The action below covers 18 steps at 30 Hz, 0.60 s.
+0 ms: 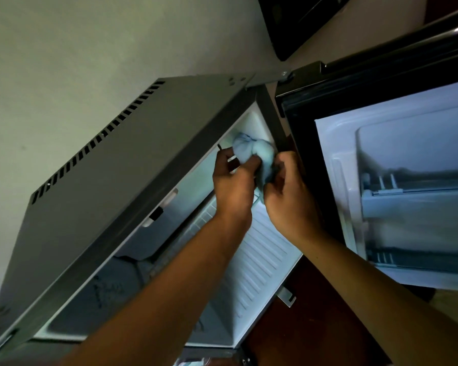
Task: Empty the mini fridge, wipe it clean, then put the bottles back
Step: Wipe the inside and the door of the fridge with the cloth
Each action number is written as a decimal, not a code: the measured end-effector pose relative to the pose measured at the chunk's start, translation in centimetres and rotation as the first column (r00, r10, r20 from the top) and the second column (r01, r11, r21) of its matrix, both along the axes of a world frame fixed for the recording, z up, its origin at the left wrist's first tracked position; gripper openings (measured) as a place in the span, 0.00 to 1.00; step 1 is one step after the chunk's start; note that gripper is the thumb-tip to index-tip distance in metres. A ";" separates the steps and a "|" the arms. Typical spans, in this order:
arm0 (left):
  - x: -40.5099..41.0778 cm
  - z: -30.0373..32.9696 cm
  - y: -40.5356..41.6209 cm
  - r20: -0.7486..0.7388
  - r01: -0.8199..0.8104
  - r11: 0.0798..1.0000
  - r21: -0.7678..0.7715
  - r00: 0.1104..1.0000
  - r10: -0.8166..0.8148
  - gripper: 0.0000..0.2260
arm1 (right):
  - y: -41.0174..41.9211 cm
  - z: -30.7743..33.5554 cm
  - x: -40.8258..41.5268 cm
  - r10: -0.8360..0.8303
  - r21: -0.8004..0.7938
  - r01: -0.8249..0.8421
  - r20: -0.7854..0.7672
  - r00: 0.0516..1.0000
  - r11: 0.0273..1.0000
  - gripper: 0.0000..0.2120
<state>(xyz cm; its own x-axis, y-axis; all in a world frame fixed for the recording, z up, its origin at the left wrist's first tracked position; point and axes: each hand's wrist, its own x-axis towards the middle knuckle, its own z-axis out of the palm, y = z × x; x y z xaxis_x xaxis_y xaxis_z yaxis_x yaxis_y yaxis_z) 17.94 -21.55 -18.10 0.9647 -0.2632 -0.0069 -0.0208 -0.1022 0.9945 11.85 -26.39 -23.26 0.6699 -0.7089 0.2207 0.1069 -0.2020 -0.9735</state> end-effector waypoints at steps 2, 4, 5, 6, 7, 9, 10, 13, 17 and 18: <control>0.1 0.2 -0.1 0.019 -0.018 1.000 -0.005 1.000 0.018 0.11 | 0.0 -0.1 0.0 0.004 -0.008 -0.004 0.015 1.000 1.000 0.16; 0.9 0.6 -0.3 0.004 -0.064 0.997 -0.031 0.998 0.064 0.11 | -0.1 -0.2 0.0 0.003 -0.026 -0.002 0.015 1.000 1.000 0.17; 1.6 1.0 -0.4 -0.009 -0.099 0.995 -0.031 0.995 0.098 0.10 | -0.1 -0.3 -0.1 0.000 -0.042 0.001 0.011 1.000 0.999 0.18; 2.2 1.4 -0.4 -0.027 -0.120 0.993 -0.019 0.993 0.119 0.09 | -0.1 -0.4 -0.1 -0.004 -0.063 0.005 0.005 1.000 0.998 0.19; 2.8 1.7 -0.4 -0.053 -0.129 0.992 -0.009 0.990 0.129 0.07 | -0.2 -0.5 -0.2 -0.009 -0.082 0.009 0.000 1.000 0.997 0.19; 3.6 2.2 -0.1 -0.109 -0.121 0.993 -0.002 0.987 0.120 0.06 | -0.1 -0.5 -0.3 -0.017 -0.089 0.017 0.001 1.000 0.996 0.20; 3.8 2.3 -0.1 -0.113 -0.107 0.994 0.033 0.987 0.111 0.07 | 0.0 -0.4 -0.3 -0.021 -0.075 0.021 0.006 1.000 0.997 0.21; 3.9 2.4 -0.4 -0.090 -0.107 0.991 0.081 0.989 0.115 0.08 | 0.1 -0.1 -0.3 -0.023 -0.039 0.023 0.003 1.000 0.999 0.22; 3.3 2.1 -0.5 0.003 -0.191 0.981 -0.039 0.982 0.191 0.12 | 0.2 0.2 -0.4 -0.013 -0.020 0.012 -0.016 1.000 1.000 0.22; 3.0 2.1 -0.5 0.043 -0.205 0.978 -0.036 0.977 0.207 0.14 | 0.2 0.3 -0.4 -0.010 -0.014 0.010 -0.021 1.000 1.000 0.23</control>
<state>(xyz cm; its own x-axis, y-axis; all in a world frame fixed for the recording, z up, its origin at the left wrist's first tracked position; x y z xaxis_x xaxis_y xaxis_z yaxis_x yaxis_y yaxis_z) 20.92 -22.08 -16.00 0.9974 -0.0579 0.0438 -0.0483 -0.0778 0.9958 11.48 -26.20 -22.95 0.6673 -0.7126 0.2165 0.0848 -0.2162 -0.9727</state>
